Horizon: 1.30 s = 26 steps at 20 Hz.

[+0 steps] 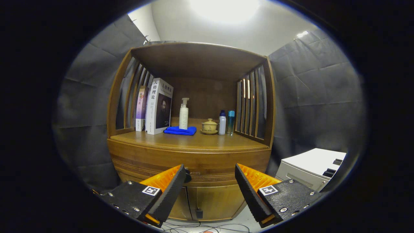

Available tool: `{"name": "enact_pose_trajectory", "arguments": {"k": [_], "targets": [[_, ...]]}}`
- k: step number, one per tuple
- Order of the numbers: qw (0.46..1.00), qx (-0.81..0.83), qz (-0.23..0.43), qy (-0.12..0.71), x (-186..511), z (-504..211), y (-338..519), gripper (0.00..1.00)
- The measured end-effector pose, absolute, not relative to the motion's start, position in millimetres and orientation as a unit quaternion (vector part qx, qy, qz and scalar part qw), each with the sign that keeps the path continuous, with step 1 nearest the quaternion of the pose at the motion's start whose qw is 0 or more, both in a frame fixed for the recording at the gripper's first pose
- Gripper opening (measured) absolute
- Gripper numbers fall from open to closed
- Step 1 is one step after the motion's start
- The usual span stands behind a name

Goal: Pull open the drawer, take out the items inside it, and place them on the countertop above the cabinet.

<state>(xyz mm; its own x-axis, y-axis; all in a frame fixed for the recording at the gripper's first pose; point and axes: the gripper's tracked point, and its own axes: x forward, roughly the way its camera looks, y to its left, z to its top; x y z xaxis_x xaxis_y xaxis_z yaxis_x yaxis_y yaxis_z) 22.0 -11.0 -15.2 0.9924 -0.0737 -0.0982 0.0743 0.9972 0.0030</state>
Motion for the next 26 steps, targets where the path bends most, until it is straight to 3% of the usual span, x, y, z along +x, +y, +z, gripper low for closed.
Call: {"name": "enact_pose_trajectory", "arguments": {"k": [17,21,24,26], "targets": [[0.983,0.004,0.024,0.179,99,-107,56,0.91],[0.983,0.025,0.021,0.183,103,-112,59,0.77],[0.983,0.021,0.017,0.184,106,-116,54,0.57],[0.982,0.026,0.019,0.184,106,-115,55,0.5]]}}
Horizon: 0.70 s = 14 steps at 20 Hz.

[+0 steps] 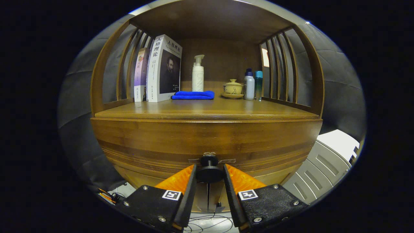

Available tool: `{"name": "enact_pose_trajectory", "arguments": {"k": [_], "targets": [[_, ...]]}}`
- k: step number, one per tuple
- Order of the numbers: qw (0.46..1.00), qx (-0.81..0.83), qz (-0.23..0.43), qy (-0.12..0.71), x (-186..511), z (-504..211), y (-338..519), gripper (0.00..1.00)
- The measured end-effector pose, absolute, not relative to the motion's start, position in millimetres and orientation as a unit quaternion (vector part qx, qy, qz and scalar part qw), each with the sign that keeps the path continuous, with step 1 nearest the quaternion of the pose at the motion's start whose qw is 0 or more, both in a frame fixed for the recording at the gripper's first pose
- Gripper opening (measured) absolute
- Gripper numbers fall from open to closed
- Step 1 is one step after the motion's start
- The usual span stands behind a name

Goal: Pull open the drawer, take out the items inside it, and place them on the countertop above the cabinet.

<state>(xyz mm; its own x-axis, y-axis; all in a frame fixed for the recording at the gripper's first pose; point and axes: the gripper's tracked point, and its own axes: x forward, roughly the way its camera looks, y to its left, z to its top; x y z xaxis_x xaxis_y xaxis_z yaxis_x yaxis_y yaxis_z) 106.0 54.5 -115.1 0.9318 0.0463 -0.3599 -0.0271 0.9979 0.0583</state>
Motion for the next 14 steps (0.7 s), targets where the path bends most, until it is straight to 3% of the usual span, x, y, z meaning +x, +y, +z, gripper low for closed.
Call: {"name": "enact_pose_trajectory", "arguments": {"k": [5,14], "targets": [[0.982,0.017,0.019,0.189,106,-116,55,0.44],[0.98,0.001,0.017,0.197,87,-113,54,0.44]]}}
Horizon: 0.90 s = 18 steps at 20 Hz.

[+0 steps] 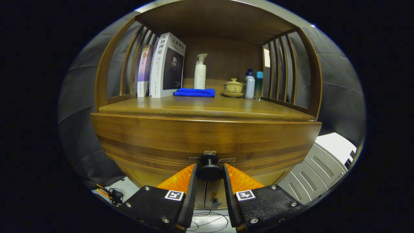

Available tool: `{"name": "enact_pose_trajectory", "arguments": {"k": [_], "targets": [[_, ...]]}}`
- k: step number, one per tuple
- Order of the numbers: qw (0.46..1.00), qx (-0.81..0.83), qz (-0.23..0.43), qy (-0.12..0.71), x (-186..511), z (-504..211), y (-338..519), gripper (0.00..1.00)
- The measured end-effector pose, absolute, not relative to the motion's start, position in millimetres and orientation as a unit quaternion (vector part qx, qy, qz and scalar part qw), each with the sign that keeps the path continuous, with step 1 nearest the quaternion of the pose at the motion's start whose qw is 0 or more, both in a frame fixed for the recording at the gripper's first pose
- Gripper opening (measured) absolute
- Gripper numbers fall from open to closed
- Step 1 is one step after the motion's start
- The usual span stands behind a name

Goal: Pull open the drawer, take out the items inside it, and place them on the countertop above the cabinet.

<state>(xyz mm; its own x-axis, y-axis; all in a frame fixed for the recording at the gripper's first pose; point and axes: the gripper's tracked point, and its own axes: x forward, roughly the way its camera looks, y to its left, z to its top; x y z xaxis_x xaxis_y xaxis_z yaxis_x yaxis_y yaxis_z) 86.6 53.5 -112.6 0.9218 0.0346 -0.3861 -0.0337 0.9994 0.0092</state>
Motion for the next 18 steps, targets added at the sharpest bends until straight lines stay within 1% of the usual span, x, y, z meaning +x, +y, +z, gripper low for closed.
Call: {"name": "enact_pose_trajectory", "arguments": {"k": [18], "targets": [[0.975,-0.026,0.014,0.219,21,-103,45,0.44]]}}
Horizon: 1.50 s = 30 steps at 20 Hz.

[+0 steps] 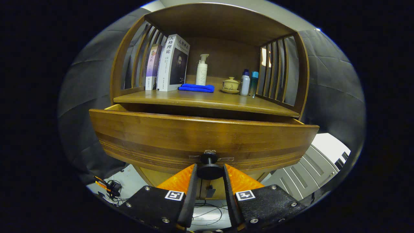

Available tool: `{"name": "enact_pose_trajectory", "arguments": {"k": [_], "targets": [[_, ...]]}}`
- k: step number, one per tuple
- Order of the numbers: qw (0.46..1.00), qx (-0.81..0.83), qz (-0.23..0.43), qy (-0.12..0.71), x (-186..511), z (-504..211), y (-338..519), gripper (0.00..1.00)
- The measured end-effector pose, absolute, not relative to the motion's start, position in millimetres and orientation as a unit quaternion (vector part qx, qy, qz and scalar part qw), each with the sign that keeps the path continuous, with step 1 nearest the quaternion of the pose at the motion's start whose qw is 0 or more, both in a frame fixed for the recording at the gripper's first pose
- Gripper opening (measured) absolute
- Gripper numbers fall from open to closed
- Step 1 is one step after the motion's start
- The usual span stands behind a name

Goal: Pull open the drawer, take out the items inside it, and place them on the countertop above the cabinet.

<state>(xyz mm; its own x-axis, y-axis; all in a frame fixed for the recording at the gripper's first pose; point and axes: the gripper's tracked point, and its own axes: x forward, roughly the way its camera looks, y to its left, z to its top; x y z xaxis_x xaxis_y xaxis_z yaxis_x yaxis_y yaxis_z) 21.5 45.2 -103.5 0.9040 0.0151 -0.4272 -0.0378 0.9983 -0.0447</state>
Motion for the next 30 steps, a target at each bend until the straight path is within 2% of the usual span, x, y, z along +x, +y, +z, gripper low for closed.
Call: {"name": "enact_pose_trajectory", "arguments": {"k": [24,26,29,30], "targets": [[0.974,-0.016,0.022,0.224,-41,-100,39,0.44],[0.974,-0.014,0.026,0.223,-42,-102,39,0.47],[0.984,-0.004,0.03,0.175,-41,-73,38,0.52],[0.986,0.002,0.033,0.162,-42,-60,38,0.61]]}}
